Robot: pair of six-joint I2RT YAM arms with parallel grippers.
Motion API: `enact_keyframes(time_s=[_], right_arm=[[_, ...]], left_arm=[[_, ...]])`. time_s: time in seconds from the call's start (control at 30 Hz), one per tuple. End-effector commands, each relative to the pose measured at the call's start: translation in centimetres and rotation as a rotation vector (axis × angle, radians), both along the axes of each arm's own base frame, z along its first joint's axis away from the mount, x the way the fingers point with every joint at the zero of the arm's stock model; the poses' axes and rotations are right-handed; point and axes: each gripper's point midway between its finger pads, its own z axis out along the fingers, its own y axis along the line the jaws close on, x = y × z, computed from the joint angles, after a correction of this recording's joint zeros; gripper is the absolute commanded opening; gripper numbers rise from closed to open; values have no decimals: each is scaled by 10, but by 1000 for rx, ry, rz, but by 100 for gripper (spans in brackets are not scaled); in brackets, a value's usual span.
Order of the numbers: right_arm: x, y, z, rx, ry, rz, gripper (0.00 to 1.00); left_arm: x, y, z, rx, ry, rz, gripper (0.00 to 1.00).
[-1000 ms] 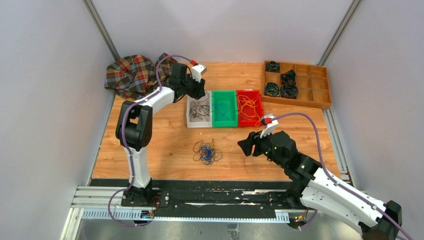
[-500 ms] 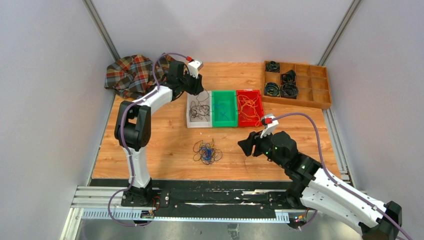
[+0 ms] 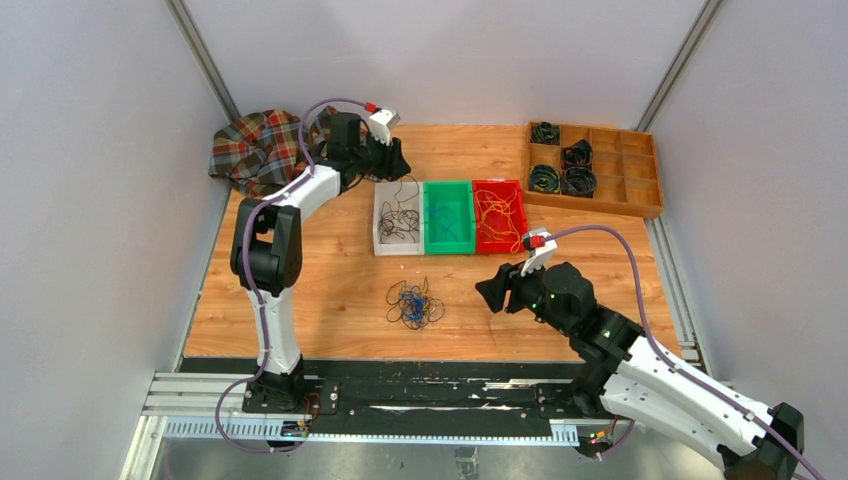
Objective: Untangle the cables
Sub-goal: Place the cable in the bin.
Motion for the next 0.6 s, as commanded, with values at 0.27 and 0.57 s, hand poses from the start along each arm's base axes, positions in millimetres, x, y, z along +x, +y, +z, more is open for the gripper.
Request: enact_keyframes(time_s=[0.27, 0.57], right_arm=[[2, -6, 8, 23, -8, -26, 56], [3, -7, 7, 20, -5, -30, 56]], left_arm=[[6, -6, -26, -7, 74, -30, 43], [-6, -13, -16, -53, 88, -72, 17]])
